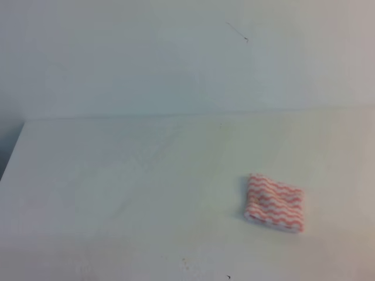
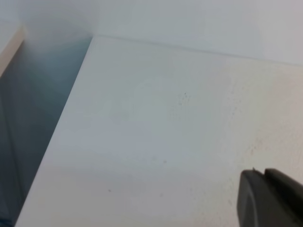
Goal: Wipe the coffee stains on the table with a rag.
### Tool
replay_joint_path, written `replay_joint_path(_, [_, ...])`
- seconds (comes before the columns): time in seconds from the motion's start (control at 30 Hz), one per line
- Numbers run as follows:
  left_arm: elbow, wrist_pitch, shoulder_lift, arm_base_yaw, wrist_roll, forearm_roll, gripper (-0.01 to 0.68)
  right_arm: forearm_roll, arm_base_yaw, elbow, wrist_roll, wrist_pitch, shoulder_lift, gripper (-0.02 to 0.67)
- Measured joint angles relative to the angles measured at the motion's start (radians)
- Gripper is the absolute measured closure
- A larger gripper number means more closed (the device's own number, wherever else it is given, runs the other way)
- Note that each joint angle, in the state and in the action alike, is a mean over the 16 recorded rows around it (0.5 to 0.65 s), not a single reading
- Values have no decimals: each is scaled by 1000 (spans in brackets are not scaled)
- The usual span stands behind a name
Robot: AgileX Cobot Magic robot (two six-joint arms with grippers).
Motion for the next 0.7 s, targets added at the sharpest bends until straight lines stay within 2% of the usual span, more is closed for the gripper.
replay_joint_path(0.7, [0, -3, 0, 0, 1, 0, 673, -2, 0, 0, -2, 1, 0, 651])
